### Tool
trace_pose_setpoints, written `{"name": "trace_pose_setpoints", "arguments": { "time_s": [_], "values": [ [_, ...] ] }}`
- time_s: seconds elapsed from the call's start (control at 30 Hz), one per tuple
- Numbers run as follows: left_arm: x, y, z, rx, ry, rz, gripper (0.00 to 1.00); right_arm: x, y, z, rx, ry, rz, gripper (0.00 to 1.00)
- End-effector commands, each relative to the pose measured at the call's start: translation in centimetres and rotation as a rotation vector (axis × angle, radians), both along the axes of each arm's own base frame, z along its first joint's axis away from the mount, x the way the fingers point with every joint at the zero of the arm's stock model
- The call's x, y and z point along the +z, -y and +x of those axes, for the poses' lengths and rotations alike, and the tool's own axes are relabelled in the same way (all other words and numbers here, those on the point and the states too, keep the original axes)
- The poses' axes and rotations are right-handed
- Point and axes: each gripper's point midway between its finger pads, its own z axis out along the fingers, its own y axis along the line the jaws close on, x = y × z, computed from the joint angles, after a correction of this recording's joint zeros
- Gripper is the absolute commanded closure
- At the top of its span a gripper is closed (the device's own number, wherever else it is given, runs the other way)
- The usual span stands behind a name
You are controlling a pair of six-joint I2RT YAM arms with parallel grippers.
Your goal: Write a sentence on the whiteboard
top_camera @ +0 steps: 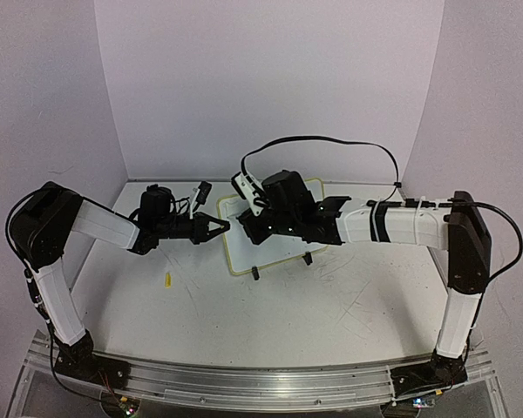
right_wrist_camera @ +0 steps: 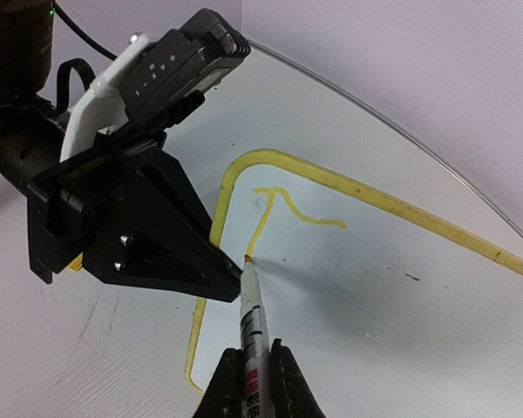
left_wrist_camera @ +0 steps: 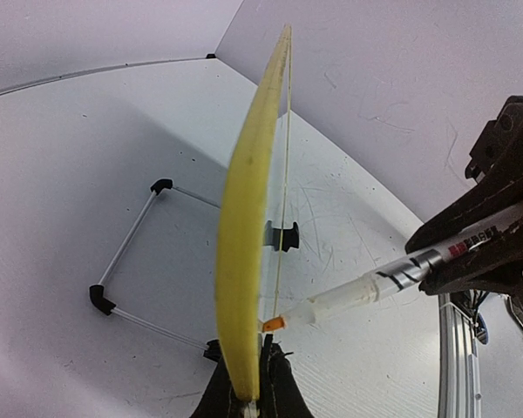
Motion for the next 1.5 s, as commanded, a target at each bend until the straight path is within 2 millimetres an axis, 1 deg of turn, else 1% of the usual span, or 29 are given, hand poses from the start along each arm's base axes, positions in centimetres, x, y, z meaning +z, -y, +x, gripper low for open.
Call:
{"name": "trace_pose_setpoints", "arguments": {
  "time_s": [0.0,0.17,0.23,0.3,0.4,0.5,0.53,0.7,0.9,1.47],
  "values": [
    [0.0,-0.9,1.5,0.072,0.047,0.060,1.00,-0.3,0.7,0.0,-0.027,-0.015,-0.002,1.00],
    [0.0,-0.9,1.5,0.071,0.049,0.060,1.00,-0.2,0.7,-0.2,-0.023,-0.019,0.002,1.00],
    [0.0,-0.9,1.5,0.072,0.048,0.061,1.00,0.3,0.6,-0.2,-0.018,-0.015,0.013,1.00],
    [-0.1,-0.9,1.5,0.071,0.046,0.062,1.00,1.3,0.6,-0.2,-0.015,-0.005,0.029,1.00],
    [-0.2,-0.9,1.4,0.072,0.042,0.064,1.00,4.0,0.6,-0.5,-0.002,0.024,0.082,1.00],
    [-0.2,-0.9,1.5,0.073,0.044,0.064,1.00,5.4,0.8,-0.9,-0.003,0.022,0.124,1.00],
    [-0.1,-0.9,1.5,0.072,0.044,0.063,1.00,5.6,0.8,-0.9,-0.005,0.021,0.129,1.00],
    [-0.1,-0.9,1.5,0.070,0.046,0.064,1.00,5.1,0.6,-0.5,-0.014,0.026,0.114,1.00],
    [-0.1,-0.9,1.5,0.071,0.047,0.064,1.00,4.3,-0.1,0.1,-0.013,0.022,0.103,1.00],
    [-0.1,-0.9,1.5,0.071,0.049,0.067,1.00,3.6,-1.0,0.8,-0.011,0.018,0.097,1.00]
  ]
}}
